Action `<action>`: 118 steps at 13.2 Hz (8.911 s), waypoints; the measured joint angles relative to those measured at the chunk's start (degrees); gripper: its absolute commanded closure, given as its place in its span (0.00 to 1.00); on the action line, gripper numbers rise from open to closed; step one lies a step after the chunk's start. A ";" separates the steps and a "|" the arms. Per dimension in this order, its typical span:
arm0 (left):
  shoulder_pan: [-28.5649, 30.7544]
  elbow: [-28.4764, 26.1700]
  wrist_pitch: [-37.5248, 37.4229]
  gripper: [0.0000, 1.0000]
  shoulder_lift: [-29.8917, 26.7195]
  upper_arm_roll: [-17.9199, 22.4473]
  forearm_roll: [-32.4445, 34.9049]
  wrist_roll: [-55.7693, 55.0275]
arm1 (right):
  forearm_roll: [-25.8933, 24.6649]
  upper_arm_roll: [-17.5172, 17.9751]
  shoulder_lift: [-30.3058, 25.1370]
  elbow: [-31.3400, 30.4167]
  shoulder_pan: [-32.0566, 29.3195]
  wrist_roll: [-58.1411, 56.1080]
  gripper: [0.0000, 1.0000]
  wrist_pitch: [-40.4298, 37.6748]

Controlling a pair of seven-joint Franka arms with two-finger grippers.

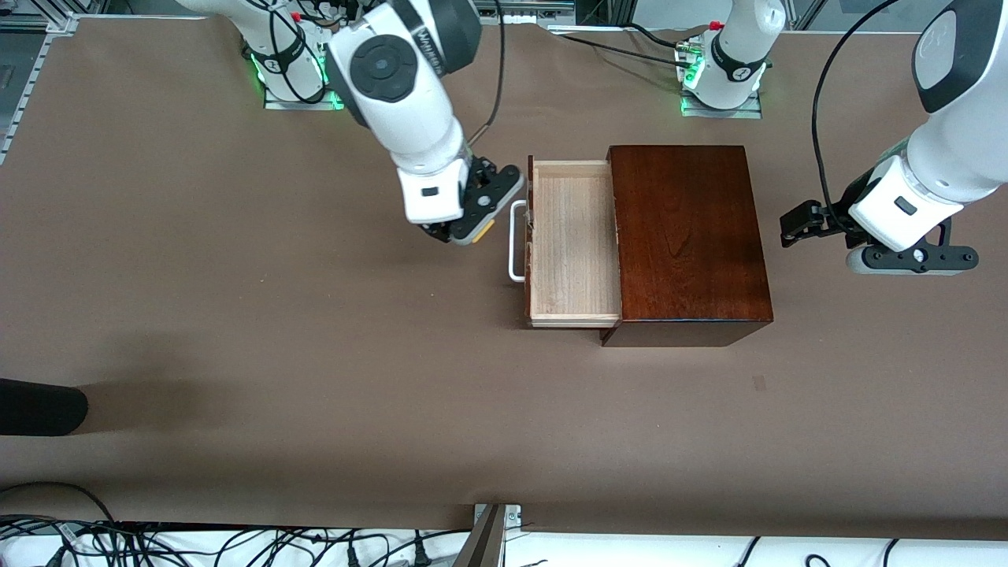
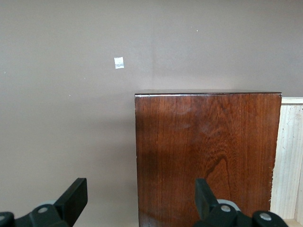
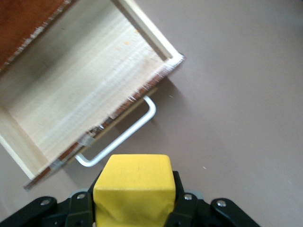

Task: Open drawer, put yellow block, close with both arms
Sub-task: 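Lower the cube into the open drawer and open the right gripper, then withdraw the right gripper while the left gripper reaches toward the drawer, then lower the left gripper to the drawer front beside the handle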

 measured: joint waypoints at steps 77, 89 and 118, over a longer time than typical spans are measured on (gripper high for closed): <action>-3.03 1.45 -0.85 0.00 4.27 -6.16 0.01 0.07 | -8.36 0.36 -3.70 15.18 -30.72 -15.49 0.00 -26.23; -21.42 3.50 -1.61 0.00 10.84 -7.62 -0.91 -40.87 | -10.94 10.25 -19.44 -6.08 -44.33 8.36 0.00 -20.13; -36.40 20.48 12.82 1.00 37.28 -4.20 -4.00 -81.62 | -17.29 10.27 -22.56 -11.45 -48.10 19.77 0.00 -19.82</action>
